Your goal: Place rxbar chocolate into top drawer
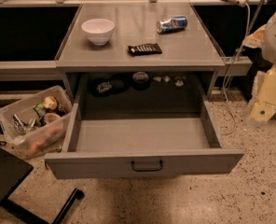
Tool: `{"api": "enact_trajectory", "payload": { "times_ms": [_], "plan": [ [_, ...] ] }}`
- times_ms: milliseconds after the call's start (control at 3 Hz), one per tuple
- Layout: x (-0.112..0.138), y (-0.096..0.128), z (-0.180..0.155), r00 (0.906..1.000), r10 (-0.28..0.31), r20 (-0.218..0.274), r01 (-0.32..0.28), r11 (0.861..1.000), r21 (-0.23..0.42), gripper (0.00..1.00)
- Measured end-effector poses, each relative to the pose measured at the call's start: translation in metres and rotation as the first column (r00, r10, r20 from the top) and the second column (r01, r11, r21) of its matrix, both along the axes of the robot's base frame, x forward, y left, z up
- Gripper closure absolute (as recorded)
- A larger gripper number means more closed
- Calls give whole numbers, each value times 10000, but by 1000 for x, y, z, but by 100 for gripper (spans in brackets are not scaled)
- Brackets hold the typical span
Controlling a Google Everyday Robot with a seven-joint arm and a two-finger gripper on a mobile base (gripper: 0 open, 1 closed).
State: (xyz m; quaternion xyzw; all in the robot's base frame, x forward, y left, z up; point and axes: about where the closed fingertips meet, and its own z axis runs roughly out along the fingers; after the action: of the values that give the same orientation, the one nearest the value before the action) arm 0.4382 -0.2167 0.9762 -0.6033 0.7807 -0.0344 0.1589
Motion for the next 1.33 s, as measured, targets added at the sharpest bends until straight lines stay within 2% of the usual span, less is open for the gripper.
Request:
{"api": "enact_trajectory", "payload": {
  "times_ms": [333, 667, 1000, 1333],
  "plan": [
    [0, 0, 1, 10000, -3, 41, 3, 10000, -11, 0],
    [23, 5, -4, 9985, 461, 279, -451, 9983, -379, 0],
    [68, 11, -9, 9927, 985, 702, -931, 9927, -762, 0],
    [115, 21, -12, 9849, 1329, 1110, -1242, 9889, -816, 0]
  ]
}}
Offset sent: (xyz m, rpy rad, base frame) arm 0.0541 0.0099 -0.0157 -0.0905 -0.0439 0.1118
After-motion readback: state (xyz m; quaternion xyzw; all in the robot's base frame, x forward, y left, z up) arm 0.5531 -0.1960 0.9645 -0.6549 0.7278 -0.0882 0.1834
